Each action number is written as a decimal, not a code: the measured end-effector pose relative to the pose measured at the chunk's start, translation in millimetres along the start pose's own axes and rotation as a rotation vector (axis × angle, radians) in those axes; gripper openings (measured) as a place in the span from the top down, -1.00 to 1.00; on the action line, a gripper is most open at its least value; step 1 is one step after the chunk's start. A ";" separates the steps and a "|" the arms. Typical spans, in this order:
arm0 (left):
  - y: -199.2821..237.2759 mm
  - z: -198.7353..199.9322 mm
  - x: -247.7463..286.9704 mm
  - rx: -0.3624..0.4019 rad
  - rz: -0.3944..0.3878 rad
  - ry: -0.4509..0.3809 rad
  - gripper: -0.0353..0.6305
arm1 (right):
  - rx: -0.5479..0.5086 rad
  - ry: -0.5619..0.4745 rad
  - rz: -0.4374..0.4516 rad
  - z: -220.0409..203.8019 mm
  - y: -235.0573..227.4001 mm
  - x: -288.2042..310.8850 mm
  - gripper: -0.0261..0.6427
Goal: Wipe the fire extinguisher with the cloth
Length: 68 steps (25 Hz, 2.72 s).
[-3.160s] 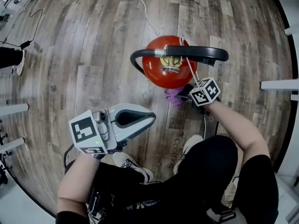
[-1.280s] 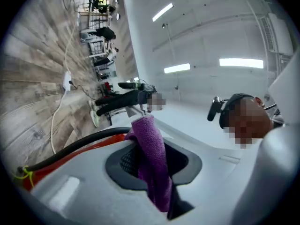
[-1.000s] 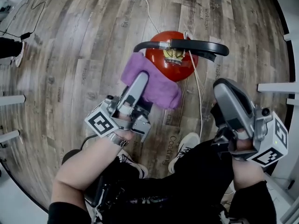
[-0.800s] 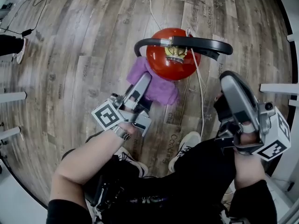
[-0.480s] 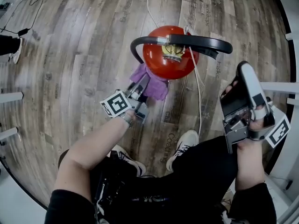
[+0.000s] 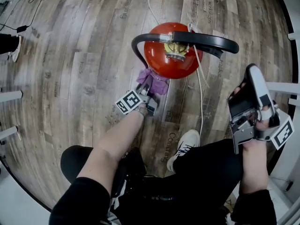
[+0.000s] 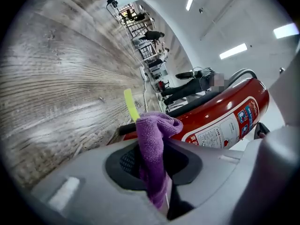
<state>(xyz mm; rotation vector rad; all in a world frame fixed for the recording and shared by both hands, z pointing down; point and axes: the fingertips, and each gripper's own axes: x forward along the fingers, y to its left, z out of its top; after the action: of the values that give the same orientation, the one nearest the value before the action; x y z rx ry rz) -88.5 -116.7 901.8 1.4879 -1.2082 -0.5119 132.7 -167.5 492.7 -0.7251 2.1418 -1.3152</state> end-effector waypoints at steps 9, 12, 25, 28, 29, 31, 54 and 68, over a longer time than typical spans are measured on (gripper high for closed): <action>-91.2 17.8 -20.7 -0.065 -0.254 0.451 0.67 | 0.049 -0.045 0.038 5.7 6.3 3.4 0.92; -168.8 55.0 -37.1 -0.085 -0.457 0.579 0.67 | 0.054 -0.083 0.050 12.0 2.6 4.8 0.92; -394.8 168.2 -41.7 0.618 -0.872 0.904 0.67 | 0.050 -0.085 0.034 13.8 -5.9 12.4 0.92; -380.0 140.5 -13.7 0.797 -0.772 1.195 0.66 | 0.019 -0.095 0.041 17.6 -0.1 9.1 0.92; -374.5 132.3 -6.8 0.824 -0.743 1.285 0.66 | 0.015 -0.105 0.042 20.4 1.2 6.7 0.92; -367.1 118.2 4.9 0.819 -0.703 1.427 0.66 | 0.005 -0.129 0.044 28.8 2.8 1.1 0.92; -75.2 2.2 150.4 0.607 -0.320 1.280 0.68 | -0.218 0.233 0.121 9.0 11.7 -31.2 0.92; -56.1 18.3 147.0 0.461 -0.322 1.025 0.68 | -0.250 0.215 0.032 6.0 6.1 -35.0 0.92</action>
<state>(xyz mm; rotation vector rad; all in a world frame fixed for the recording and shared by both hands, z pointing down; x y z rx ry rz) -24.2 -260.7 887.4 1.9658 -0.2665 0.3611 161.0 -145.3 490.1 -0.6669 2.5122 -1.1655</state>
